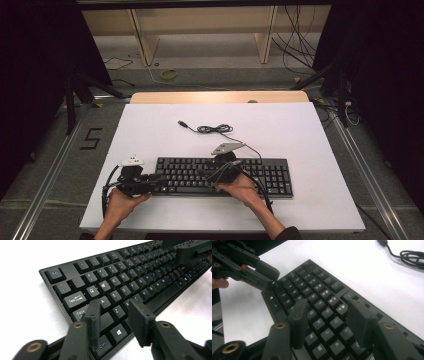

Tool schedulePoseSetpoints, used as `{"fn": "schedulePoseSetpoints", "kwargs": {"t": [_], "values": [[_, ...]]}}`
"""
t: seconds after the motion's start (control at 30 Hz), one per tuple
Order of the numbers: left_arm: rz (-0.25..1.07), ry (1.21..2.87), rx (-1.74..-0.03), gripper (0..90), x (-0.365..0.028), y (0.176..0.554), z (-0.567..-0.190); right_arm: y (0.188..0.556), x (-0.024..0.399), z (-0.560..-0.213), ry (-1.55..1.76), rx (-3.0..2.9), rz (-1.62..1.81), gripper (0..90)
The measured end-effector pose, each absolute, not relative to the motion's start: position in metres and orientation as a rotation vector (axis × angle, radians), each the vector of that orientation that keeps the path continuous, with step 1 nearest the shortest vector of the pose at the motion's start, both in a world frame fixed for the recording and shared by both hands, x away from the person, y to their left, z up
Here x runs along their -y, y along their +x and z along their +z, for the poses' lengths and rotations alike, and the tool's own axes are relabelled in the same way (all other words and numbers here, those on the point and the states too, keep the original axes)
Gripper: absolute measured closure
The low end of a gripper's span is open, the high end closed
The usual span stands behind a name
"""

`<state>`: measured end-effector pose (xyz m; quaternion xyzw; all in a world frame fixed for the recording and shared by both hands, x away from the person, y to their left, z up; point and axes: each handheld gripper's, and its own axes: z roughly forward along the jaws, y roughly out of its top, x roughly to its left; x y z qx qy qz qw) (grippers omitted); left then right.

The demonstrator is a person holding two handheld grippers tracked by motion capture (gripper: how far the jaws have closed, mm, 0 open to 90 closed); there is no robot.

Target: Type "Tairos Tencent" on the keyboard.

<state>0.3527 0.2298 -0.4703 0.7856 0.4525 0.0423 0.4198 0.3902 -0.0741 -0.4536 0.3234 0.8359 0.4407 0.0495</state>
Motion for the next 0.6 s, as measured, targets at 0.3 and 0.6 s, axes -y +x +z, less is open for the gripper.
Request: {"fn": "schedulePoseSetpoints", "kwargs": {"t": [0.3,0.6], "values": [[0.117,2.01,-1.131,79.9,-0.231,0.353,-0.471,0.396,0.061,-0.455,0.957,-2.566,1.32,69.5],[0.13,2.031,-1.124,88.8,-0.23,0.353,-0.472,0.401,0.049,-0.461,0.941,-2.597,1.285,85.0]]}}
